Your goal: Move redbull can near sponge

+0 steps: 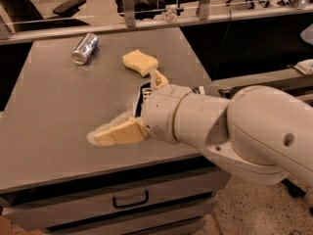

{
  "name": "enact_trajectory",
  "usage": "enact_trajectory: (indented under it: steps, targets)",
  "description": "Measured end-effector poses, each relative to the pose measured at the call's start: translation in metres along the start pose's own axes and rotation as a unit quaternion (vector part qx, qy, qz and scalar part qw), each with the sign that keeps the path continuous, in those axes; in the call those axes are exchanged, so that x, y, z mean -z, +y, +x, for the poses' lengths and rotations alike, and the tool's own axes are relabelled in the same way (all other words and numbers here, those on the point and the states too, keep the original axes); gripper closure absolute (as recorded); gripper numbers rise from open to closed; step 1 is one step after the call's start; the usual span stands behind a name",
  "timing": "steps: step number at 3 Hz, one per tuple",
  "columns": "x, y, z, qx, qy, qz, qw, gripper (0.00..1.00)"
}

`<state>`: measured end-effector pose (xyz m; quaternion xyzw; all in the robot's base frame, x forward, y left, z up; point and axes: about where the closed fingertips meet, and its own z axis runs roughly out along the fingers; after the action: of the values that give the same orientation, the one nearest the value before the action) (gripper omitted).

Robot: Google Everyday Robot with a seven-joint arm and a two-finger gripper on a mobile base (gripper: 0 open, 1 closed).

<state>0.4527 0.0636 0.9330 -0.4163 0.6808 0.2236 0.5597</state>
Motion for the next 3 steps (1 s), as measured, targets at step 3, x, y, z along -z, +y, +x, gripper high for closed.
enact_trajectory:
  steps: [3]
  targets:
    - [-0.103, 0.005, -0.027, -0.072, -0.045, 0.045, 0.9954, 0.00]
